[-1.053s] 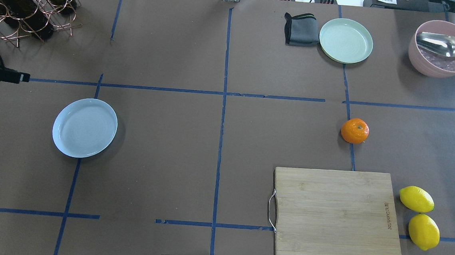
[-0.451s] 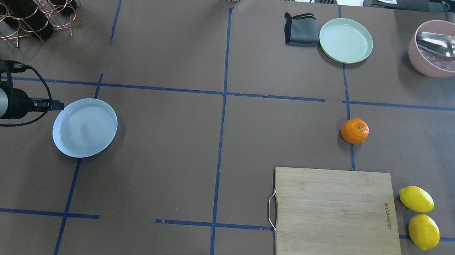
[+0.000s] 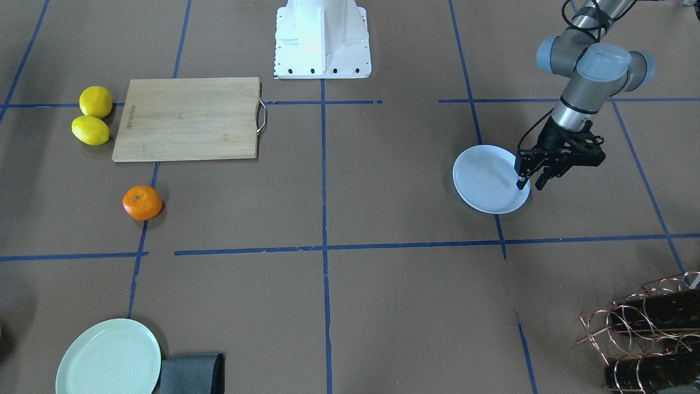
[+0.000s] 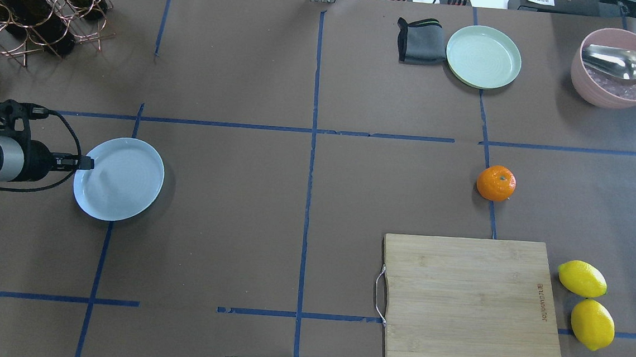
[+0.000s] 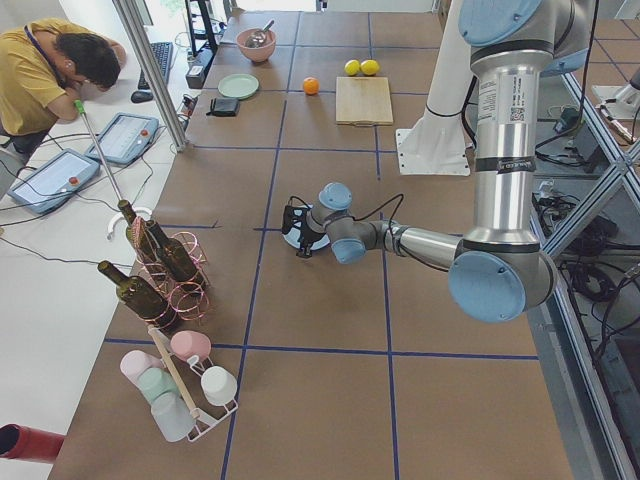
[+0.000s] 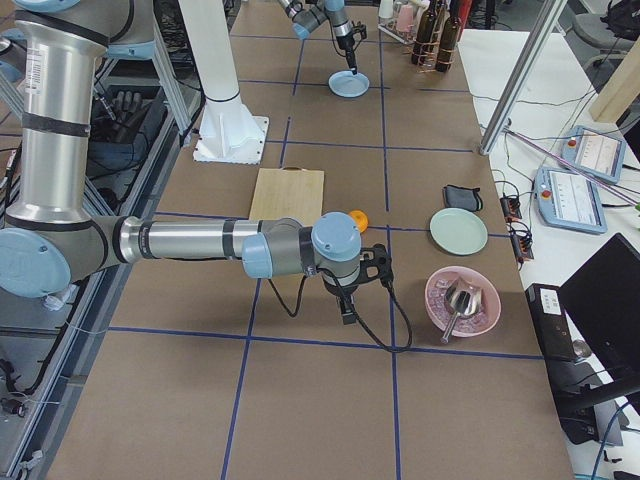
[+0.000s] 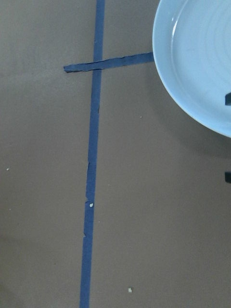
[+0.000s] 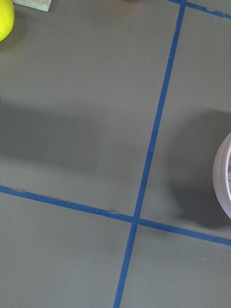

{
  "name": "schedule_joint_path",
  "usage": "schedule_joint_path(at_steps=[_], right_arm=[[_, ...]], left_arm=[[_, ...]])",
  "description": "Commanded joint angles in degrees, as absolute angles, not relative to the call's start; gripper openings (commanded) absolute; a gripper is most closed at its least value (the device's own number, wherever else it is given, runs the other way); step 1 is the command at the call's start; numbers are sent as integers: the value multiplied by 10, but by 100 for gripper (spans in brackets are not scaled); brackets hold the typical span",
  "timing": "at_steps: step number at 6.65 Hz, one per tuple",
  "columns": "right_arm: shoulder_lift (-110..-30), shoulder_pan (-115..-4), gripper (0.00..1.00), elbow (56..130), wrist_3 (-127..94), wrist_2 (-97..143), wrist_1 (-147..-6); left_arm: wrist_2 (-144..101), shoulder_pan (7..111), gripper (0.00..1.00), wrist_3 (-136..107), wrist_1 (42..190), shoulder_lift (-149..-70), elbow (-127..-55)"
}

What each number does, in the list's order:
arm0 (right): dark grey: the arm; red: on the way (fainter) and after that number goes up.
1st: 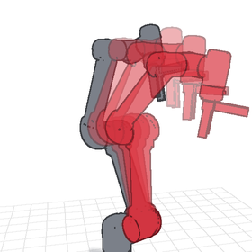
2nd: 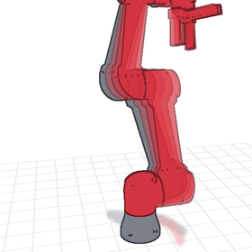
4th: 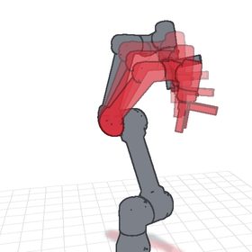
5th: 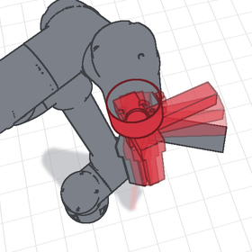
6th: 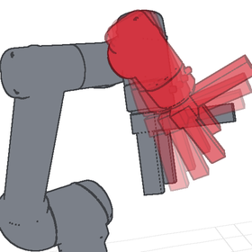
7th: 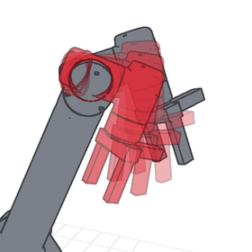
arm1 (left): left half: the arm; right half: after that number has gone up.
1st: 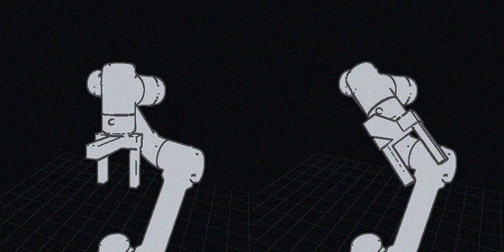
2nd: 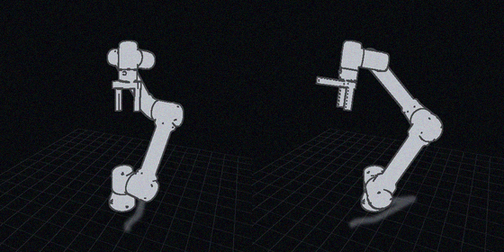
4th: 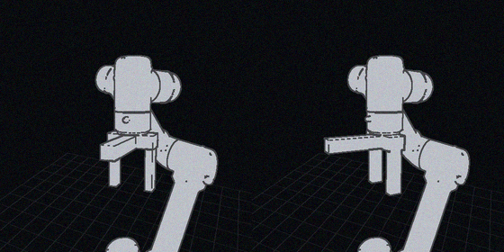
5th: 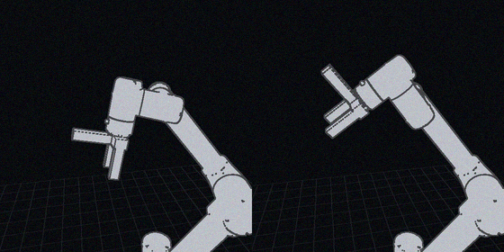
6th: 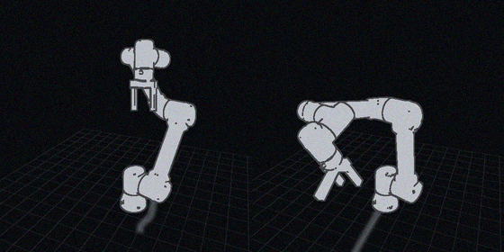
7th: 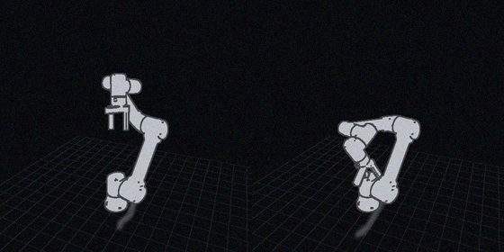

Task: Pick orange to plate
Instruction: 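Push the light blue plate toward the table center with the left gripper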

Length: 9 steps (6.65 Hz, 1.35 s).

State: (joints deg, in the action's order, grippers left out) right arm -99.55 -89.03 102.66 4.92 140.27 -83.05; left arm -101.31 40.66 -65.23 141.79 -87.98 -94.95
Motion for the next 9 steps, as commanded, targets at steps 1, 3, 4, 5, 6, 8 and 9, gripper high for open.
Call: schedule_joint_path(at_steps=[1, 3, 4, 5, 6, 8, 9], right_arm=[[-996, -890, 100, 1027, 49, 1403, -831], [-996, -890, 100, 1026, 49, 1403, -831], [-996, -890, 100, 1027, 49, 1403, -831], [-996, -890, 100, 1027, 49, 1403, -831], [-996, -890, 100, 1026, 49, 1403, -831], [-996, -890, 100, 1026, 49, 1403, -831], [-996, -890, 100, 1022, 49, 1403, -831]], left_arm=[[-1011, 403, 0, -653, 1424, -879, -947], [-1014, 405, 0, -655, 1424, -876, -971], [-1016, 406, 0, -655, 1423, -877, -1014], [-1015, 406, 0, -656, 1420, -895, -1026], [-1013, 406, 0, -688, 1416, -941, -1014], [-1009, 397, 0, -773, 1365, -1074, -945], [-972, 356, 0, -800, 1321, -1151, -900]])
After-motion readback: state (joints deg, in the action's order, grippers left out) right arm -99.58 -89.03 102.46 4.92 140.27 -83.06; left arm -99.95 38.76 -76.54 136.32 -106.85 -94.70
